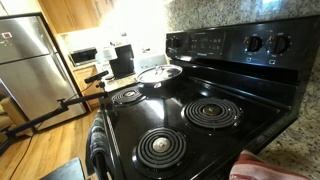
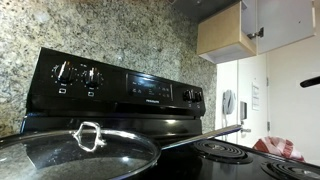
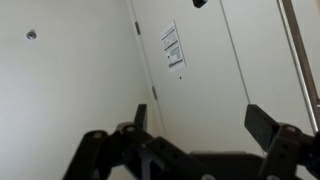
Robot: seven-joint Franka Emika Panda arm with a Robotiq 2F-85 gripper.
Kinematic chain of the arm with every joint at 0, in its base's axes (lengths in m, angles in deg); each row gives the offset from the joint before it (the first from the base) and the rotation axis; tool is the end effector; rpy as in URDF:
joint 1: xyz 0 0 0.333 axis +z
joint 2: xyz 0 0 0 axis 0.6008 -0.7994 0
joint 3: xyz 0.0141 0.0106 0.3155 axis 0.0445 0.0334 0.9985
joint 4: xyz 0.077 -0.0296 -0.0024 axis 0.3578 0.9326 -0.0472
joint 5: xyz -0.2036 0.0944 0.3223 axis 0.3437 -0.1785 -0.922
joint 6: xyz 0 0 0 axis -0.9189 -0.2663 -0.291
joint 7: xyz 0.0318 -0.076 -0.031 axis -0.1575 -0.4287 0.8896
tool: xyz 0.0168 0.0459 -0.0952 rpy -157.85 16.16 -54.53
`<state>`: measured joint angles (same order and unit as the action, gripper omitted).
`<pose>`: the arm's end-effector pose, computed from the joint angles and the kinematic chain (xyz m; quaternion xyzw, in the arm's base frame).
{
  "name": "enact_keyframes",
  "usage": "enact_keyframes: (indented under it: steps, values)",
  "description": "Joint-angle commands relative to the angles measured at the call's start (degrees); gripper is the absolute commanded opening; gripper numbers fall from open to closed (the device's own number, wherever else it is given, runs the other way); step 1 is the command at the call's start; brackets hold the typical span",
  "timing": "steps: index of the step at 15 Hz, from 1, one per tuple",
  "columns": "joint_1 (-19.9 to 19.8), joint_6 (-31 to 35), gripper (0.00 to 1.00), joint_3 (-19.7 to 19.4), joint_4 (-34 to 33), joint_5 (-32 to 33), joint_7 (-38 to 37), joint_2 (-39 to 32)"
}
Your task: Close the top kitchen unit door
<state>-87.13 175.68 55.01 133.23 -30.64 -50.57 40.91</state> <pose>0.1926 -0.2828 0.8755 0.6090 -0.5444 0.5123 0.2653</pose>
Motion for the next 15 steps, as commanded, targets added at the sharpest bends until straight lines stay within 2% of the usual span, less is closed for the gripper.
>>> enact_keyframes:
  steps: [1, 5, 6, 15]
  values:
    - [-2.6, -1.6, 1.0, 2.5, -2.8, 0.8, -1.8, -1.8]
    - [-0.7, -1.9, 1.0, 2.4, -3.1, -1.7, -0.5, -3.6]
    - [-1.1, -0.4, 1.0, 2.2, -0.7, -0.6, -0.1, -1.5]
    - [0.0, -0.2, 1.0, 2.0, -0.3, -1.6, -0.1, -2.3]
